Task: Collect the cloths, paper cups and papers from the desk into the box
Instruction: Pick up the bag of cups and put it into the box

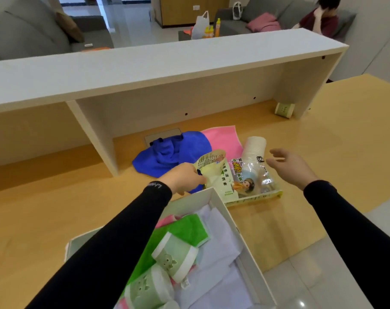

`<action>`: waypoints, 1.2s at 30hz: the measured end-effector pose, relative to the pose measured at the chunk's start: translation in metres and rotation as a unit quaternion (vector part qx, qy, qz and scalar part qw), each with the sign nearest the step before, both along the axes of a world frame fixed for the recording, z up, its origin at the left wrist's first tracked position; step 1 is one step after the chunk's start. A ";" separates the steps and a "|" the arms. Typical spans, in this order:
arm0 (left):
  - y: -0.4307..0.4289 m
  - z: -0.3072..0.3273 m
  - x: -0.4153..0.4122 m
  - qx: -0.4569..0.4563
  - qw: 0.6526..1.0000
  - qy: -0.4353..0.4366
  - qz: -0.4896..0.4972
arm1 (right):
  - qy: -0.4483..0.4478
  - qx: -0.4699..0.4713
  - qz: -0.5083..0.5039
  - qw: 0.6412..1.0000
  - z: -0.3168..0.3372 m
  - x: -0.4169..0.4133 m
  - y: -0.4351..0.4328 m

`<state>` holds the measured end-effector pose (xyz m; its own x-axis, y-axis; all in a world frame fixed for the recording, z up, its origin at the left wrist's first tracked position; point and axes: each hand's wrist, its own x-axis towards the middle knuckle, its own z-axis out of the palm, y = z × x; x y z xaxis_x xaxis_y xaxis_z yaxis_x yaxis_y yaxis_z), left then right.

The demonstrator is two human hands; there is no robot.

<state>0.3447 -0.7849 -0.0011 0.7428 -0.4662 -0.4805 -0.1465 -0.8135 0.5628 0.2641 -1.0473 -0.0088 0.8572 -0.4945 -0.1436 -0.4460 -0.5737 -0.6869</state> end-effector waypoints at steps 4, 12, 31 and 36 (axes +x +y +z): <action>-0.024 -0.014 0.017 0.015 0.996 0.071 0.052 | 0.024 0.026 0.055 0.998 -0.018 0.041 -0.026; -0.056 -0.036 0.036 0.071 0.970 0.202 0.119 | 0.042 0.045 0.146 0.987 -0.048 0.110 -0.082; -0.070 -0.051 0.026 0.049 0.953 0.245 0.172 | 0.174 0.111 0.264 0.942 -0.069 0.055 -0.082; -0.069 -0.049 0.023 0.115 0.971 0.179 0.111 | 0.190 0.108 0.300 0.929 -0.056 0.049 -0.104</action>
